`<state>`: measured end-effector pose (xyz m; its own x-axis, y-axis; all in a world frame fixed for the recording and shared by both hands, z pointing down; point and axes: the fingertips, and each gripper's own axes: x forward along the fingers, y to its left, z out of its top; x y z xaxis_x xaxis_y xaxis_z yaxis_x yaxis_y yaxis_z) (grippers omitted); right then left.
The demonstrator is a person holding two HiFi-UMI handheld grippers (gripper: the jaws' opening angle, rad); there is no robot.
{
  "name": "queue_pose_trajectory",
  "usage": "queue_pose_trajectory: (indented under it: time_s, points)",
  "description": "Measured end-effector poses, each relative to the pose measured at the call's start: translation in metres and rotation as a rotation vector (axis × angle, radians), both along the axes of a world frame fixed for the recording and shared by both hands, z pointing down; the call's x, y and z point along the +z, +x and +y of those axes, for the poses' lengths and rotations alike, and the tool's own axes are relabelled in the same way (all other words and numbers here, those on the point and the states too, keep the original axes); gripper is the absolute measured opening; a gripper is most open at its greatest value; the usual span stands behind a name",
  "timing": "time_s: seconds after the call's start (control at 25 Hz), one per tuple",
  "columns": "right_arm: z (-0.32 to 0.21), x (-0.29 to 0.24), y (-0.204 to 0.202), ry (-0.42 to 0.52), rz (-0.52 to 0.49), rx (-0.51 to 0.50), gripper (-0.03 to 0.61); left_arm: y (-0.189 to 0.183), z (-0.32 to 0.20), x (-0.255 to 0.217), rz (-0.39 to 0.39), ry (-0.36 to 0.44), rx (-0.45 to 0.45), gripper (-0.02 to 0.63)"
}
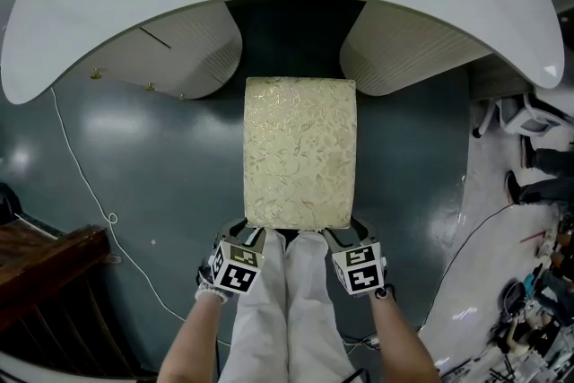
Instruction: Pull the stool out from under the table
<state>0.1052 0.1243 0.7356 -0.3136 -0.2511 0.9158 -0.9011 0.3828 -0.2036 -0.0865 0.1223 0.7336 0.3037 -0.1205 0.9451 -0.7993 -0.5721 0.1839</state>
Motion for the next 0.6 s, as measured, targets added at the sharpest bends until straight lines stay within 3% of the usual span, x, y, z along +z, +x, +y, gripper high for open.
queue_pose_trajectory:
  time_s: [0.36,0.6]
  points:
    - [0.0021,0.0000,-0.0022,-0.021,0.010,-0.003,0.273,-0.0013,0.0017,0.0004,-0.009,-0.020,0.005,0.173]
    - [0.0050,-0.0003,0.0013,-0.066,0.033,0.063,0.273,-0.0044,0.0005,-0.0032,0.010,-0.050,-0.107,0.190]
